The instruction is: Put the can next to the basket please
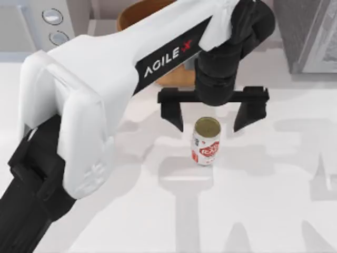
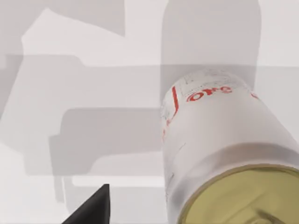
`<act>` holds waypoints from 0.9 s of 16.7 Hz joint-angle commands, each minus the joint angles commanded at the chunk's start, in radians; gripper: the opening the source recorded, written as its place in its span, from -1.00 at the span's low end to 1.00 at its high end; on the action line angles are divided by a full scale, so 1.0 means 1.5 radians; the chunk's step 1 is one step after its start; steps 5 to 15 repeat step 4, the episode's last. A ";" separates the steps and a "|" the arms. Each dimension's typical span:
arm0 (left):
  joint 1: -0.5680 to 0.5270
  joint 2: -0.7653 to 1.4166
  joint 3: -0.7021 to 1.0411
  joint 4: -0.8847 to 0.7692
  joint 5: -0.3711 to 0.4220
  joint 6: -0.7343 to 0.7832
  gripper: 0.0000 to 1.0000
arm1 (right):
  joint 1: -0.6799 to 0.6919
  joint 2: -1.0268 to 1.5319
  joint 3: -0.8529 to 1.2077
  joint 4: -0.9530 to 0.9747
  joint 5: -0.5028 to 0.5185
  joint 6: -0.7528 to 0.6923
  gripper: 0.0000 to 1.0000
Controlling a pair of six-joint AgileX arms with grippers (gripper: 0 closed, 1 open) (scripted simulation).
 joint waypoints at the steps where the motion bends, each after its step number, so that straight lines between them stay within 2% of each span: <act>1: 0.000 0.003 0.024 -0.019 0.000 0.000 1.00 | 0.000 0.000 0.000 0.000 0.000 0.000 1.00; 4: 0.000 0.009 0.059 -0.051 0.000 0.001 1.00 | 0.000 0.000 0.000 0.000 0.000 0.000 1.00; 15: 0.000 0.009 0.059 -0.051 0.000 0.001 1.00 | 0.000 0.000 0.000 0.000 0.000 0.000 1.00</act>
